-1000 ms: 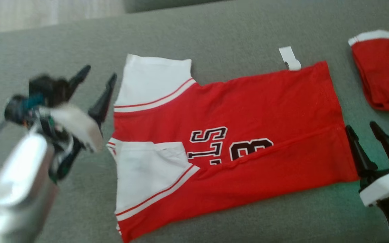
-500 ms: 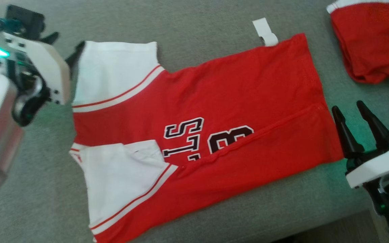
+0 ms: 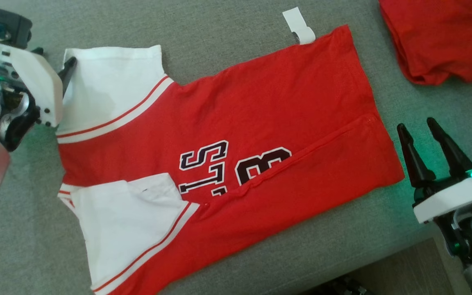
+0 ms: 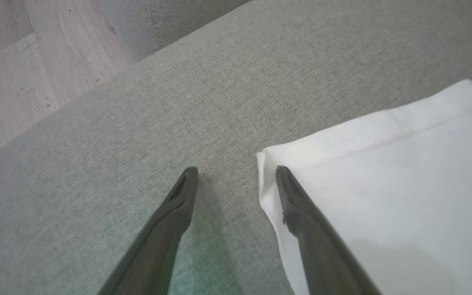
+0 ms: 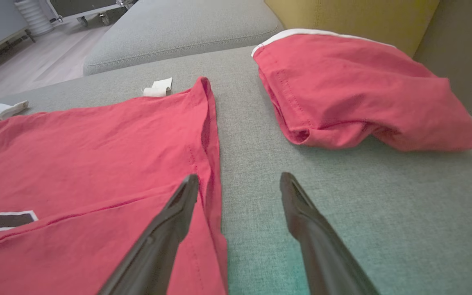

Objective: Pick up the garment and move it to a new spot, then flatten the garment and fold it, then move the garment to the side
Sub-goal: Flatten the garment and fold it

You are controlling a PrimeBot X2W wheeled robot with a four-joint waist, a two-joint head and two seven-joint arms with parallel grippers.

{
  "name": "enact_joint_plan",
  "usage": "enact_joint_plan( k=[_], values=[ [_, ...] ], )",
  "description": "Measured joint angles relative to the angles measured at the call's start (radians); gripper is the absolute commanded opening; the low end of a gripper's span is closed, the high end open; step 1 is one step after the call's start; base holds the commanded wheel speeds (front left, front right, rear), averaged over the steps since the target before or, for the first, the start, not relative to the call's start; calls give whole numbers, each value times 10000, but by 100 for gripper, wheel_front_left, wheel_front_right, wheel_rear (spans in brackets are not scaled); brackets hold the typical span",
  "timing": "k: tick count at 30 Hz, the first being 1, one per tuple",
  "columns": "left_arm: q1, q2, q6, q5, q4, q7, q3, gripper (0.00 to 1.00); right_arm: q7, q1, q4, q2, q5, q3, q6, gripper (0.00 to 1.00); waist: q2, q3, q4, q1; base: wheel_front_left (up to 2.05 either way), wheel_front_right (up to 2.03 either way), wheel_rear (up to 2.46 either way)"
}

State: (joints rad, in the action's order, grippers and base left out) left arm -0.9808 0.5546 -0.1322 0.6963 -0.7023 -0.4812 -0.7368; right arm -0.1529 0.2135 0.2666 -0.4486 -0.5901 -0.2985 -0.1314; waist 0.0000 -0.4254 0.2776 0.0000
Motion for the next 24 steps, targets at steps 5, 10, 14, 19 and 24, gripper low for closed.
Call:
enact_joint_plan(
  k=[5,10,14,19,24],
  values=[
    [-207,-2,0,27,-40,165,-153,97,-59,134,150,2,0,-27,0,100,0,-121,33,0,0,0,0],
    [-248,-36,-2,384,144,272,-562,0,-65,301,313,4,2,-46,0,100,0,-96,-46,1,0,0,0],
    [-250,-23,-2,451,318,792,-815,0,92,596,330,-10,-121,-127,0,100,0,35,-146,0,0,0,0],
    [-255,-15,-2,709,550,1266,-1187,0,1342,1754,546,-84,-648,-230,0,100,0,206,-295,0,0,0,0],
    [-453,-19,0,909,798,1488,-1590,0,3243,3497,1087,-65,-1103,-1064,0,100,0,311,-521,0,0,0,0]
  ],
)
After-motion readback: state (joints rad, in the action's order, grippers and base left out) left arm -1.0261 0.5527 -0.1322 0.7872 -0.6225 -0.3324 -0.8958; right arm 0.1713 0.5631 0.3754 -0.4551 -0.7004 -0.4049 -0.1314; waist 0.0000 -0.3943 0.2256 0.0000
